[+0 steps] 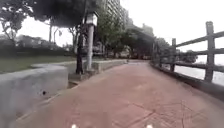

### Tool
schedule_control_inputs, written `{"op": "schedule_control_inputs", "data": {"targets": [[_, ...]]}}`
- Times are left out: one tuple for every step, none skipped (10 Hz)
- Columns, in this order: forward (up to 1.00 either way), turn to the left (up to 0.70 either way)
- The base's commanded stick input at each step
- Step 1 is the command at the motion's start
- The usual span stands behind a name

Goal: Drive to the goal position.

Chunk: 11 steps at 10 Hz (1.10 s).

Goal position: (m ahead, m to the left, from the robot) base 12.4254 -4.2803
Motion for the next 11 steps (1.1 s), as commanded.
{"op": "schedule_control_inputs", "data": {"targets": [[1.0, -0.03], [1.0, -0.39], [1.0, -0.4], [1.0, -0.4], [1.0, -0.4], [1.0, -0.4], [1.0, -0.4], [1.0, -0.4], [1.0, -0.4], [1.0, -0.4], [1.0, -0.4]]}}
